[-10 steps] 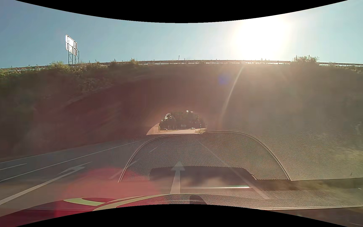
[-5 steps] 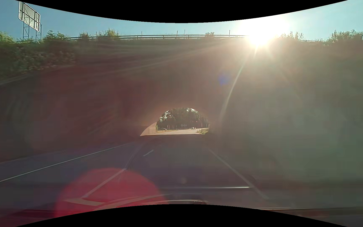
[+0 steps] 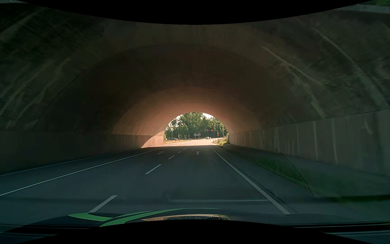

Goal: Follow the waypoints while adhering to traffic rules and regulations

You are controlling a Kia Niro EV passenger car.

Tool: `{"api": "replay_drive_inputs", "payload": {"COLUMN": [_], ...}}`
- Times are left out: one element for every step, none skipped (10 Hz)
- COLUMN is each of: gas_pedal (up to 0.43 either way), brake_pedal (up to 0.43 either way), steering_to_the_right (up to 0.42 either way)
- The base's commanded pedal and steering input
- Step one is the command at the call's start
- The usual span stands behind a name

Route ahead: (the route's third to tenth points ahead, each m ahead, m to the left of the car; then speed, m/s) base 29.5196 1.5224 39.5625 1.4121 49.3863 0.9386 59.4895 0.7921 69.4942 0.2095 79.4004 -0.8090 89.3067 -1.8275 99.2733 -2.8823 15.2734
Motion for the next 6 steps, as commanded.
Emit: {"api": "replay_drive_inputs", "payload": {"gas_pedal": [0.008,0.0,0.0,0.0,0.0,0.0], "brake_pedal": [0.0,0.0,0.0,0.0,0.0,0.0], "steering_to_the_right": [0.002,0.003,0.003,0.003,0.003,0.003]}}
